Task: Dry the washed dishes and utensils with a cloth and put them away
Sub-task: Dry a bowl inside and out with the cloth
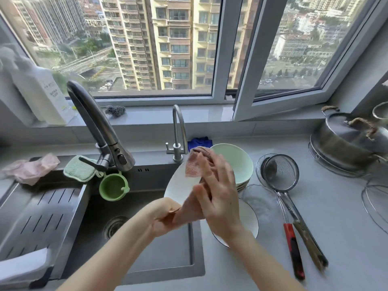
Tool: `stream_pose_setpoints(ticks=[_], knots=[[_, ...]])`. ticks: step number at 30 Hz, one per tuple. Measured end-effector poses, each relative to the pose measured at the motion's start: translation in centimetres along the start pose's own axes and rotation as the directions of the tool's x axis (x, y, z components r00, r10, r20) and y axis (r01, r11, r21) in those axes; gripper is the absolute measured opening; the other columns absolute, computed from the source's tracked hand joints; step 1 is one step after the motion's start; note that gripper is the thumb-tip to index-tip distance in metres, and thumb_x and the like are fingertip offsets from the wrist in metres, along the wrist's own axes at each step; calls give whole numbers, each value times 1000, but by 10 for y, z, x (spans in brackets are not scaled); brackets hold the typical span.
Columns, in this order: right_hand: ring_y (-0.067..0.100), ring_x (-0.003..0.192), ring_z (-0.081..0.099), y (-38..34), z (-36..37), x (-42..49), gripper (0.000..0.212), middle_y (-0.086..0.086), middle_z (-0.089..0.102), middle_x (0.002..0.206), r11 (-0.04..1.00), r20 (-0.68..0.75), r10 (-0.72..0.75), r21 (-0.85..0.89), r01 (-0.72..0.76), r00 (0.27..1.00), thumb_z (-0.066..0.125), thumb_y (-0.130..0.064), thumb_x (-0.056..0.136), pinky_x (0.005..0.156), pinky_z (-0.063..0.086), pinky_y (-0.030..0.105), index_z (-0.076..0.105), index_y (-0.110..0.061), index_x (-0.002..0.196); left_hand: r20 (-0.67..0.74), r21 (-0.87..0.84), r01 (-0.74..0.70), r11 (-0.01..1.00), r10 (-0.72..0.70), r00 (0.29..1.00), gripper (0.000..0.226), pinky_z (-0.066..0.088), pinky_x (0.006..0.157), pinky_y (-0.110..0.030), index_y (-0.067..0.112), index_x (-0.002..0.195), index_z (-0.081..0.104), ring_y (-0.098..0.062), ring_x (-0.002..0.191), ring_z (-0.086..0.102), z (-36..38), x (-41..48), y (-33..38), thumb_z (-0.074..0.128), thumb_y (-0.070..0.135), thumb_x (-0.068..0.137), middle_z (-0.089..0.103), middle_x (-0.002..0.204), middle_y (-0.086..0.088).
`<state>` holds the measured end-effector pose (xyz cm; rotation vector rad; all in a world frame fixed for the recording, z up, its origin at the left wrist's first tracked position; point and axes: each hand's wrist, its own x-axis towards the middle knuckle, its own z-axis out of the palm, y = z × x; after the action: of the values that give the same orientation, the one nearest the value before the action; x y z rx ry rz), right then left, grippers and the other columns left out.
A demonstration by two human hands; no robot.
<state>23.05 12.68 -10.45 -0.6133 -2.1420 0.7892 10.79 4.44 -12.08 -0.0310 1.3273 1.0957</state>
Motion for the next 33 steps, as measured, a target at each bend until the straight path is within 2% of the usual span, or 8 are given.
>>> stream_pose_setpoints(ticks=[3,6,9,14,17,22,30,33], knots=[[28,113,60,16,-20,31,42,6,65,123,813,254,193,499,-299,948,44,-48,92,101,41,34,50,-35,132,-30,17,-7,1000,7,1000,28,56,46,-37,-10,83,61,-36,57,68,-2,-6,0,37,-24,80,69,69,-23],[-4,108,60,21,-31,59,36,-18,64,122,799,479,252,388,-460,841,54,-43,89,97,42,19,54,-34,124,-39,129,-91,987,97,995,22,53,42,-32,-7,84,60,-35,53,68,5,-13,15,46,-20,74,69,64,-21],[40,93,63,20,-27,70,88,29,60,113,647,500,375,462,-607,780,62,-73,54,95,44,59,64,-4,110,-34,199,-222,955,233,972,29,50,40,-27,-5,81,63,-32,52,67,13,-16,30,58,-7,52,68,64,-17],[14,83,71,30,-14,57,40,-3,74,88,444,414,561,580,-683,717,45,-64,90,58,55,28,68,-32,90,-169,32,-395,918,394,903,36,52,43,-34,-4,93,59,-44,68,63,15,-3,36,58,-13,58,64,91,-24],[20,95,66,19,-4,50,37,8,65,116,497,343,537,610,-618,770,58,-44,91,61,58,35,52,-24,121,-333,-141,-480,866,416,847,27,53,43,-31,0,90,56,-36,70,62,25,3,37,49,-21,75,62,90,-17],[3,133,41,-1,4,36,132,-9,40,146,702,168,422,562,-439,891,67,-84,46,112,33,30,6,-33,152,-301,-393,-374,840,267,916,15,51,78,-37,-3,83,58,-30,81,57,40,9,29,44,-10,84,60,94,-16],[-5,137,25,12,-8,35,112,-25,30,146,907,117,168,370,-200,979,82,-57,52,107,22,7,15,-56,141,9,-305,-177,936,189,982,22,53,83,-41,-15,101,56,-34,89,60,27,-12,46,39,-17,87,60,100,-26],[3,133,39,16,-24,47,115,-15,38,144,864,230,207,413,-287,951,88,-47,44,109,34,25,18,-64,133,37,-290,-122,949,138,990,26,57,47,-38,-8,104,58,-31,68,68,24,-17,57,36,-13,91,66,92,-22]])
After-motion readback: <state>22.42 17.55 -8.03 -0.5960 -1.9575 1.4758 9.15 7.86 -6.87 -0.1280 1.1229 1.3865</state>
